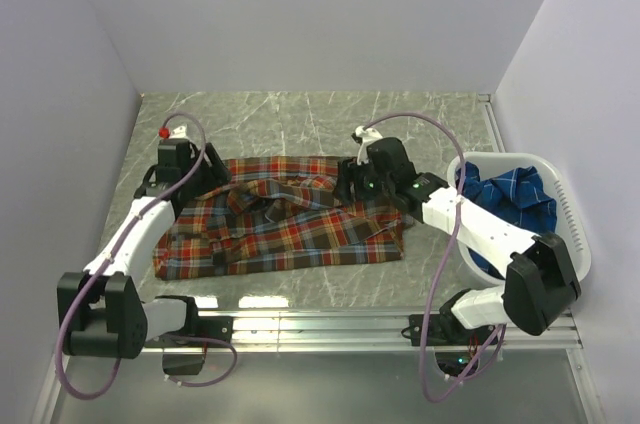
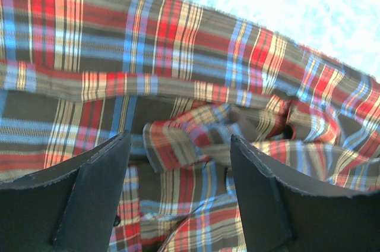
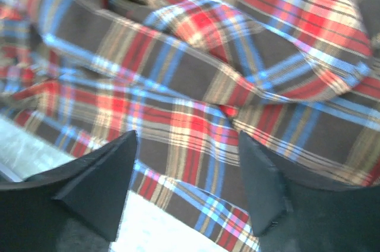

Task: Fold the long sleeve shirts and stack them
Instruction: Fold the shirt

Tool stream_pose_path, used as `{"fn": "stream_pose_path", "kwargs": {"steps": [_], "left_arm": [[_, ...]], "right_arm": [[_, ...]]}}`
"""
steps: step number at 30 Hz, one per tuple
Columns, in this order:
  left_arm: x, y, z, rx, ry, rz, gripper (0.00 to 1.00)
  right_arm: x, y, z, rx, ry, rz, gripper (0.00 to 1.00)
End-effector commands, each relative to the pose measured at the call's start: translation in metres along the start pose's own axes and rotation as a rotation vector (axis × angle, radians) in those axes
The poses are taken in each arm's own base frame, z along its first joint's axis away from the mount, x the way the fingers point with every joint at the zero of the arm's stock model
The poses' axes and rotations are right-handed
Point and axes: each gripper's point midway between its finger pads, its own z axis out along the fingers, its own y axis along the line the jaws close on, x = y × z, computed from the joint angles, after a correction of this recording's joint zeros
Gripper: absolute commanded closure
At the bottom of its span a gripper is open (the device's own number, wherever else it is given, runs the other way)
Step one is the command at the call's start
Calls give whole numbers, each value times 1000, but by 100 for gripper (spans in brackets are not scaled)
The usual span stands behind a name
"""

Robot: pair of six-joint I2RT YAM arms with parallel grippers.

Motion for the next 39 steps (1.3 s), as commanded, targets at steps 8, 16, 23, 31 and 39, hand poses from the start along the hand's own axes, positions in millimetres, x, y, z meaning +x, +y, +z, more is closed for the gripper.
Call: {"fn": "stream_pose_path", "kwargs": {"steps": [8,16,23,31,39], "left_arm": [[-27,2,-24,0,-117,33,24],[-13,28,-34,-87,-144,50,11],[-16,35,-33,-136,-153,21,4],[-15,34,-32,-133,-139,13,6],[-11,26,-29,-85,-120,28,7]], "right_arm": [[-38,100,11,-366,-6,-350,34],[-56,149,61,-347,60,-576,33],[-47,157,122,-238,113,-718,33],[-47,158,156,-166,84,-837,33],[-38,164,157,-226,94,-843,70]]}}
